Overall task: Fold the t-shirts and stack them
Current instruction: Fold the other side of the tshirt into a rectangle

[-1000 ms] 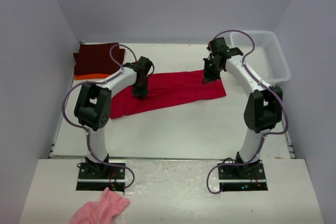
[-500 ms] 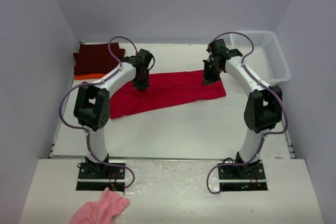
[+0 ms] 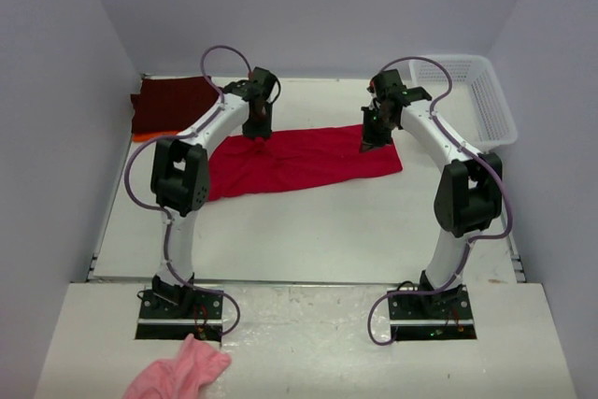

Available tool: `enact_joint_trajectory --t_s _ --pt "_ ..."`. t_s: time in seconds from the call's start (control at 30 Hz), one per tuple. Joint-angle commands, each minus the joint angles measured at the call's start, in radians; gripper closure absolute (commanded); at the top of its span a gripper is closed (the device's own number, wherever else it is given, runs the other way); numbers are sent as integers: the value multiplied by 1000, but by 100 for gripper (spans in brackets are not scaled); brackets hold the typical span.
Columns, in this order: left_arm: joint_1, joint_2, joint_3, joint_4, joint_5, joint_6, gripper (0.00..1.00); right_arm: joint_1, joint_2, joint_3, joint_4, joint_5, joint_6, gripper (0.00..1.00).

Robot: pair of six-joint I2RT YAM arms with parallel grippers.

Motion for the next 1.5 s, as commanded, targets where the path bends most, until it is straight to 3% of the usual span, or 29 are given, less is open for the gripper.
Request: enact_joint_trajectory --t_s 0.0,0.07,0.13,0.33,0.63,0.67,0.7,0.73,0.77,1.07,1.47 --pt "30 36 50 -44 -15 20 55 -3 -56 5 0 -1 -13 100" --pt "35 48 47 -67 -27 11 44 -4 -54 3 3 -3 -18 100" --pt "35 18 3 -54 -63 -1 42 -3 -48 2 3 -10 -16 100" --pt "24 -149 -161 30 -213 -29 42 -3 -45 -2 26 -49 -2 100" --pt "35 -191 -247 41 -201 -35 41 -1 -73 -37 31 -56 -4 100" --pt "43 -191 -250 45 -187 -35 44 -1 -80 -41 33 -53 -4 100" --pt "53 -188 -253 47 -141 -36 54 -1 -88 -46 34 -52 -2 100" --pt "76 -189 -259 62 -111 -35 93 -1 -91 -51 34 -49 -4 100" --pt "85 -189 -265 70 -83 -35 100 -1 -97 -49 33 -49 -4 100" --pt "130 -183 -292 91 12 -27 100 14 -87 -34 30 -82 -4 100" --pt "138 -146 -287 110 143 -16 100 155 188 158 4 -81 63 100"
